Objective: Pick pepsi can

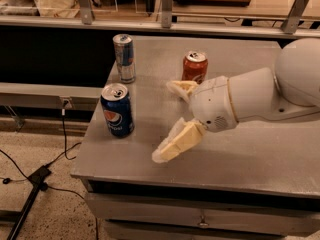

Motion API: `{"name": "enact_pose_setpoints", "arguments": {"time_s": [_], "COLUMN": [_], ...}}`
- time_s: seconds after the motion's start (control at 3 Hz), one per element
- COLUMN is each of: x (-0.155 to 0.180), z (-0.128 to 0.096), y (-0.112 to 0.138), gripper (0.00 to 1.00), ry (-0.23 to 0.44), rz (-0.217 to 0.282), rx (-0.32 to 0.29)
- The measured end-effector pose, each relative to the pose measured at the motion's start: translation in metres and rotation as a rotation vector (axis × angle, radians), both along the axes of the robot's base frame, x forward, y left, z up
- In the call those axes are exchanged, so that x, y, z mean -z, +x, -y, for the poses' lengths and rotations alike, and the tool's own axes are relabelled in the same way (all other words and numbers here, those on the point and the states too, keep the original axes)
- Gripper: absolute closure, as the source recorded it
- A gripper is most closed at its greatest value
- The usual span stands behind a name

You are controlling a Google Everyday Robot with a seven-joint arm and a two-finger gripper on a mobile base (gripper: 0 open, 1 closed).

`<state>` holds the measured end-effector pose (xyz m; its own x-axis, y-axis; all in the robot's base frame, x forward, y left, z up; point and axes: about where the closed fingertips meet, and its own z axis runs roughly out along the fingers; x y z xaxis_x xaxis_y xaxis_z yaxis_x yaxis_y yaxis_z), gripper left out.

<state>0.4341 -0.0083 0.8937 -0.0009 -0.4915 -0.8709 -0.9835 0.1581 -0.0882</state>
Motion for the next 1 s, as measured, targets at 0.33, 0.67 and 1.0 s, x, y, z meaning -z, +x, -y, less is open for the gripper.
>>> {"name": "enact_pose_setpoints", "arguments": {"time_s": [0.33,0.67,1.0], "x": [0.005,0.008,0.013], "z": [-0.042,-0.065,-0.086], "y": [0.016,0.028,0.035], "gripper": [0.0,0.0,0.16], "ry": [0.074,0.11,0.172], "rz": [-0.002,-0.013,-0.065], "rx": [0.0,0.001,-0.036]}}
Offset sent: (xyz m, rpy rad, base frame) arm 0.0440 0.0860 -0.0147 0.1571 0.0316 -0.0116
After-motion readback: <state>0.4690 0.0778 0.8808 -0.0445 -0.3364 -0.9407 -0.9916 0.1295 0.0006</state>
